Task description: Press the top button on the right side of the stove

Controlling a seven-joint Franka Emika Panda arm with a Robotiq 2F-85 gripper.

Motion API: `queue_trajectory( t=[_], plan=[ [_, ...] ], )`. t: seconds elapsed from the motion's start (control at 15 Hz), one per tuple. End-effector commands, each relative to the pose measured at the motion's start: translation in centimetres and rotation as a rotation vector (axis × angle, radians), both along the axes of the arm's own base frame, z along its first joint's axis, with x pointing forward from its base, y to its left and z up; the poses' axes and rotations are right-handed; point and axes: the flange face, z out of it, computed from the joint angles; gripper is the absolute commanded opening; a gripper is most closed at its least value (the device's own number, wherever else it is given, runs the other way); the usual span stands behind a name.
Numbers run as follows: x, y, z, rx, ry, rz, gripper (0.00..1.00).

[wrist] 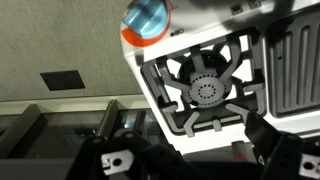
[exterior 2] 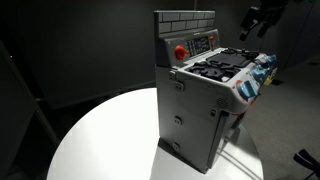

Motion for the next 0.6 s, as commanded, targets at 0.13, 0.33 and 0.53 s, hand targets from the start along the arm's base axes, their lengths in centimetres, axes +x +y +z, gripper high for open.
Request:
queue_trajectory(
  t=[0.13, 0.33, 0.53],
  plan=[
    [4.1, -0.1, -0.2, -0.007, -0.003, -0.061, 1.0],
    [5.0, -0.2, -0.1, -0.002, -0.002, -0.072, 1.0],
    [4.2, -0.1, -1.2, 0.011, 0.01, -0.05, 1.0]
  ],
)
